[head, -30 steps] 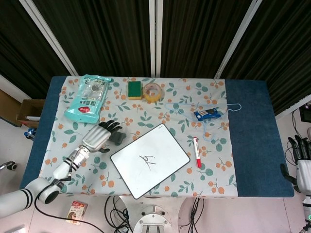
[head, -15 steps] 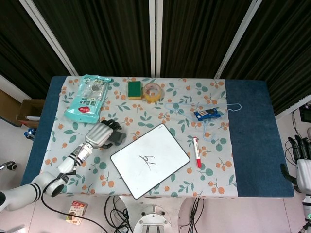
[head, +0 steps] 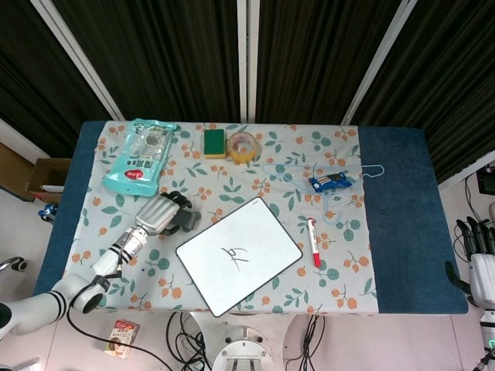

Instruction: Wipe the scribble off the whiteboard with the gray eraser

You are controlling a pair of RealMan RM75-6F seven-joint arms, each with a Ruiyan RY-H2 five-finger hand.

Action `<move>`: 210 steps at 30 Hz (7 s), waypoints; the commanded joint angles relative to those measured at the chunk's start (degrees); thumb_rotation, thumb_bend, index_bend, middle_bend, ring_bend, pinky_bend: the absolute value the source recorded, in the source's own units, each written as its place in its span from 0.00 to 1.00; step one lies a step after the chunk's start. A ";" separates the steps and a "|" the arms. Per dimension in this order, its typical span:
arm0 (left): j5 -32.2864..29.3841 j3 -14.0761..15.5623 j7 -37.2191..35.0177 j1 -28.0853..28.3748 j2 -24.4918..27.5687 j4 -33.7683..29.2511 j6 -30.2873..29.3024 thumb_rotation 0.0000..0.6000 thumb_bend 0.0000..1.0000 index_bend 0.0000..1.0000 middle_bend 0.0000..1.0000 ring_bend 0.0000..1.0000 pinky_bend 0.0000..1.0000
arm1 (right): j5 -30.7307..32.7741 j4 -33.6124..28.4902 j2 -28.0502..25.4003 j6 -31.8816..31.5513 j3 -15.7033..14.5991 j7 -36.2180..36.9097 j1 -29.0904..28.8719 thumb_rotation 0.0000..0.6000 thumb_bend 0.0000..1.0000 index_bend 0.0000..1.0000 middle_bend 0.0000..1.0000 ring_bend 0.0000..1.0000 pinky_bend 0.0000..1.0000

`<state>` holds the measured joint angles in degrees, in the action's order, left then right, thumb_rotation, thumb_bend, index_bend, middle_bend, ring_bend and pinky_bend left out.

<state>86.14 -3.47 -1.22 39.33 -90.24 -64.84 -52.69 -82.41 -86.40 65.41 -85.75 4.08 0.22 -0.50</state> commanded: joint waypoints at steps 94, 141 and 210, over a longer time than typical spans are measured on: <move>0.77 2.57 17.04 4.45 -6.95 -16.11 2.18 1.00 0.33 0.69 0.64 0.57 0.73 | -0.46 3.67 0.98 0.28 0.17 5.39 0.26 1.00 0.27 0.00 0.00 0.00 0.00; 0.14 5.73 13.13 5.47 -2.90 -22.79 2.84 1.00 0.33 0.70 0.64 0.58 0.74 | 0.02 3.48 0.91 0.83 0.21 4.84 0.14 1.00 0.27 0.00 0.00 0.00 0.00; -2.49 6.59 4.61 -13.80 16.37 -21.05 -21.31 1.00 0.01 0.13 0.14 0.12 0.27 | -0.45 2.18 -0.23 -1.18 0.52 4.21 0.83 1.00 0.28 0.00 0.00 0.00 0.00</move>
<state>84.98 0.91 0.89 30.22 -78.90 -80.66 -69.79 -82.86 -84.25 65.17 -86.93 4.61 4.40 0.31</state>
